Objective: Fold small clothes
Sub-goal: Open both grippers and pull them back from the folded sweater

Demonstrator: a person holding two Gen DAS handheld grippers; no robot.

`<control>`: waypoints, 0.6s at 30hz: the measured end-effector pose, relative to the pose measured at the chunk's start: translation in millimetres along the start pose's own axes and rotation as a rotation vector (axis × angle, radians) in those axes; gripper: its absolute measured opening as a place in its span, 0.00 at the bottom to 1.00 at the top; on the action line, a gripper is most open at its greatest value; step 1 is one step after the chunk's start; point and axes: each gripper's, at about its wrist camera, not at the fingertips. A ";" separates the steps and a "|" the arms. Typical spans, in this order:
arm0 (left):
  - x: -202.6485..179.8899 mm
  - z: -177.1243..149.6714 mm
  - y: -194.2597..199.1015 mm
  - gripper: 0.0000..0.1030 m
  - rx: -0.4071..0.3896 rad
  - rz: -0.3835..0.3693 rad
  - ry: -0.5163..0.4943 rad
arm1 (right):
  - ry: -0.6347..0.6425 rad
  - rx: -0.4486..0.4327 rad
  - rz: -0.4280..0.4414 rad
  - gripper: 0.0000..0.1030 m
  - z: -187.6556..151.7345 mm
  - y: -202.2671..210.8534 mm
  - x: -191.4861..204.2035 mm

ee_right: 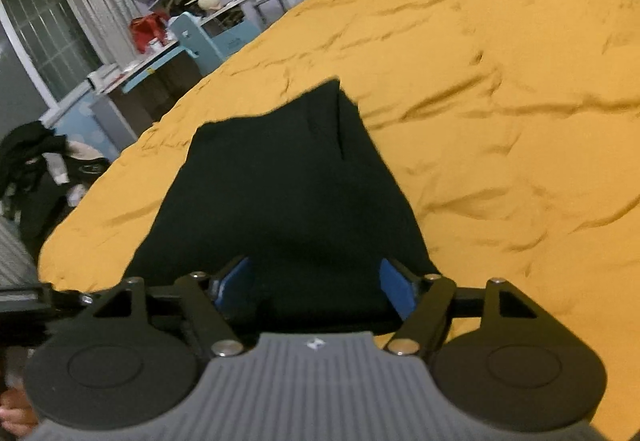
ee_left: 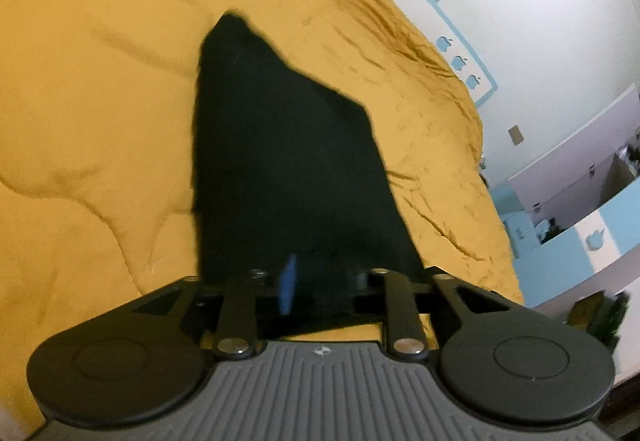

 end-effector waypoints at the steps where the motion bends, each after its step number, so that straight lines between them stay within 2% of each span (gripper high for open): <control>1: -10.9 2.2 9.3 0.43 -0.004 0.035 -0.028 | 0.016 -0.016 -0.024 0.71 -1.3 9.2 8.9; 2: -24.5 4.5 20.3 0.55 -0.008 0.086 -0.066 | 0.033 -0.031 -0.047 0.72 -2.3 19.2 18.3; 3: -36.0 5.4 28.8 0.62 -0.012 0.132 -0.099 | 0.045 -0.043 -0.074 0.75 -3.4 29.0 27.3; 5: -61.9 4.9 47.0 0.69 -0.025 0.222 -0.178 | 0.070 -0.063 -0.102 0.79 -7.8 48.0 43.6; 8: -89.5 -1.7 66.1 0.77 -0.042 0.288 -0.239 | 0.107 -0.093 -0.117 0.79 -17.9 73.9 62.5; 14: -111.9 -20.0 86.4 0.78 -0.051 0.327 -0.251 | 0.100 -0.071 -0.116 0.79 -39.9 113.8 80.2; 18: -117.1 -29.7 93.6 0.78 -0.054 0.357 -0.254 | 0.122 -0.085 -0.131 0.79 -55.8 130.8 87.5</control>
Point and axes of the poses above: each gripper's, at about its wrist camera, not at the fingertips, and y roughly against the way its jaws point, x to its left, z to its top, and after that the axes turned 14 degrees about -y, right-handed
